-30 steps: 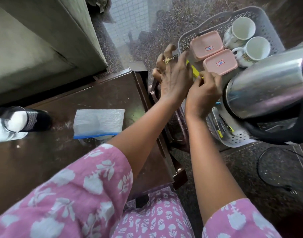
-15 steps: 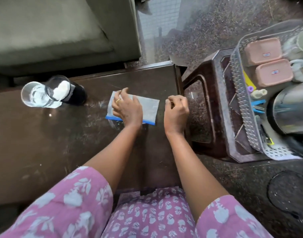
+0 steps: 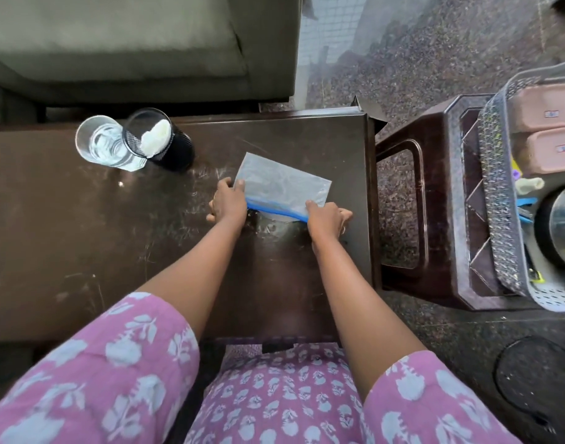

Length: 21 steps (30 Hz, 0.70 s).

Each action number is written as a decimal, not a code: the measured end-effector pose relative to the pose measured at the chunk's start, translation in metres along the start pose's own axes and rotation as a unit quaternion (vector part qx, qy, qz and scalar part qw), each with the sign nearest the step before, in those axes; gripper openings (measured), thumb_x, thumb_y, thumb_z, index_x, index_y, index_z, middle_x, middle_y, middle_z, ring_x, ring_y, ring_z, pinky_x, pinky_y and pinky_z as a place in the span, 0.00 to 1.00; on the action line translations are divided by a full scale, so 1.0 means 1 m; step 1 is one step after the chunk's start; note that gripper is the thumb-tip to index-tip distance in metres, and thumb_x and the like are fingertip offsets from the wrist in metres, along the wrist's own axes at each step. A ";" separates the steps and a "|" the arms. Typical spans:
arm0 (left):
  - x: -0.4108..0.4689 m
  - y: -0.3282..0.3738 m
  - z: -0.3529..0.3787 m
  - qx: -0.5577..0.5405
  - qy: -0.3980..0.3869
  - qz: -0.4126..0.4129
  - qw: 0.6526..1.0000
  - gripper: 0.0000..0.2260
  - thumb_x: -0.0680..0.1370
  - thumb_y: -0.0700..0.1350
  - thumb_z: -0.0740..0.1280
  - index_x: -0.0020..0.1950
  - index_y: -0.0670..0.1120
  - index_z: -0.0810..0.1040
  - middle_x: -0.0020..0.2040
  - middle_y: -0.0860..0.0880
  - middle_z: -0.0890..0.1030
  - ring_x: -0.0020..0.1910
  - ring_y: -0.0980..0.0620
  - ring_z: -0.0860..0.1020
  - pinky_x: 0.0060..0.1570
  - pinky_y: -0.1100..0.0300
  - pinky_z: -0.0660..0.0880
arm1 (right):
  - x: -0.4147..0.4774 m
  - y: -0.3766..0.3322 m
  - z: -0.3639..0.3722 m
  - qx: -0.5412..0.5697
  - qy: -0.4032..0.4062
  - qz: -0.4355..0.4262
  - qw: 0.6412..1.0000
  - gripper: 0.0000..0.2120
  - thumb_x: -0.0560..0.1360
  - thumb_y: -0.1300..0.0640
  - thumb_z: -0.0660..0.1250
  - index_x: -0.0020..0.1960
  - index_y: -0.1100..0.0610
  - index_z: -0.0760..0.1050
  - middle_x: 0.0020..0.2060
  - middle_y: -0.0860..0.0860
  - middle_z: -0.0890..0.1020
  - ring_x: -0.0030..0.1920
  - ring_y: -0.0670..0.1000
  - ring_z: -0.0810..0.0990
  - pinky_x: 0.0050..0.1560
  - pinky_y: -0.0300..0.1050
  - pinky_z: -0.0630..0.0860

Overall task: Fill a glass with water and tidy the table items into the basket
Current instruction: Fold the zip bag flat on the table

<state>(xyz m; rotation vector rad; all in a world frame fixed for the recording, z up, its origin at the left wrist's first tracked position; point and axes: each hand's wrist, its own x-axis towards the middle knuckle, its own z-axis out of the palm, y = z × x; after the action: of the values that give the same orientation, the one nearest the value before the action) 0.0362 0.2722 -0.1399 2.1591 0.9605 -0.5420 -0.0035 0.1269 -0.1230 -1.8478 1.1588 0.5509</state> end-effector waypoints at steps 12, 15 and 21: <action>-0.045 0.018 0.018 -0.058 -0.030 0.060 0.996 0.12 0.80 0.45 0.58 0.60 0.42 0.75 0.58 0.43 0.78 0.58 0.45 0.74 0.56 0.54 0.70 | 0.002 0.009 -0.040 0.146 0.108 -0.011 0.983 0.09 0.76 0.61 0.62 0.54 0.63 0.75 0.48 0.55 0.79 0.46 0.53 0.76 0.42 0.42 0.70; -0.063 0.035 0.032 -0.083 -0.031 0.079 0.993 0.11 0.80 0.44 0.59 0.59 0.42 0.76 0.57 0.43 0.79 0.57 0.44 0.75 0.58 0.52 0.72 | 0.006 0.011 -0.062 0.147 0.151 -0.021 0.977 0.08 0.75 0.59 0.63 0.51 0.60 0.77 0.49 0.56 0.81 0.49 0.56 0.79 0.46 0.47 0.76; -0.105 0.090 0.062 -0.133 -0.021 0.087 0.987 0.13 0.80 0.44 0.58 0.62 0.43 0.75 0.59 0.43 0.78 0.60 0.45 0.74 0.55 0.59 0.68 | 0.014 -0.004 -0.117 0.142 0.231 -0.058 0.961 0.07 0.76 0.61 0.62 0.50 0.60 0.77 0.47 0.55 0.81 0.46 0.54 0.77 0.40 0.42 0.68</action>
<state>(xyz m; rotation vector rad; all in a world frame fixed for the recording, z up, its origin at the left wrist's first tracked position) 0.0324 0.1337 -0.0783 1.9598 0.7640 -0.3517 -0.0017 0.0224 -0.0691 -1.8226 1.3370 -0.1258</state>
